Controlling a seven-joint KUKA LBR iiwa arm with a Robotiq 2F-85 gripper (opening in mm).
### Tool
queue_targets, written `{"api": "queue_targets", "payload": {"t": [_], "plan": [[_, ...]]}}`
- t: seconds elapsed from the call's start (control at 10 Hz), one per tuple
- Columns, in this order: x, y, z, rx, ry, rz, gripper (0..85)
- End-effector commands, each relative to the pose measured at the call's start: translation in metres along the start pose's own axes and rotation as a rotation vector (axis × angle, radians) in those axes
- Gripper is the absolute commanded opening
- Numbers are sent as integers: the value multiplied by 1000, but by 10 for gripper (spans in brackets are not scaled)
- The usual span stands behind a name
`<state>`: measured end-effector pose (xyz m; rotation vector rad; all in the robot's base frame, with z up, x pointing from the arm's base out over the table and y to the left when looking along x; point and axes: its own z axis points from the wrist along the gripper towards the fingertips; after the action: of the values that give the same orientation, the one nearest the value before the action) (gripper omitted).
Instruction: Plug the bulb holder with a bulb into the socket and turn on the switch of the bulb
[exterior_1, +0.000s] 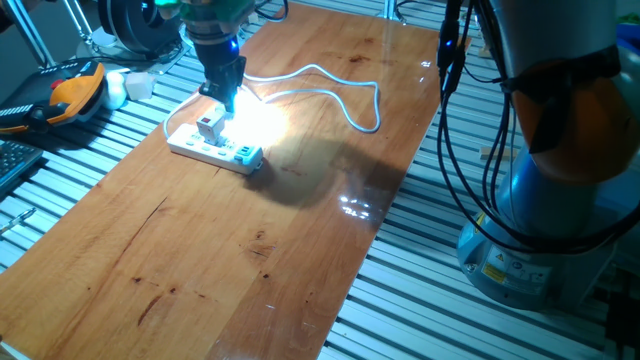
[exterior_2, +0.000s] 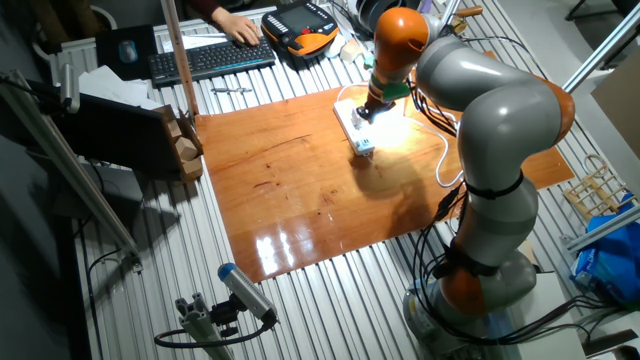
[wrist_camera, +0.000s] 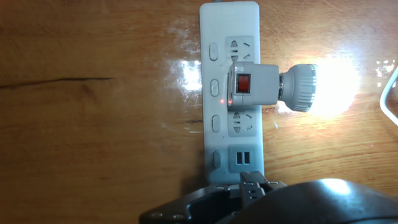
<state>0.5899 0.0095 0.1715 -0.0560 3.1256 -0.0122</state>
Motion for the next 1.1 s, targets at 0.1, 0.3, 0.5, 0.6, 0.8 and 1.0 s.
{"api": "queue_targets", "payload": {"t": [0.1,0.3,0.5,0.6,0.8,1.0], "plan": [[0,0,0,-1,0,0,0],[-1,0,1,-1,-2,-3,0],[-1,-1,1,5,-3,-8,0],[0,-1,2,5,-3,-9,0],[-1,-3,3,5,-5,-11,0],[0,-3,5,5,-6,-14,0]]}}
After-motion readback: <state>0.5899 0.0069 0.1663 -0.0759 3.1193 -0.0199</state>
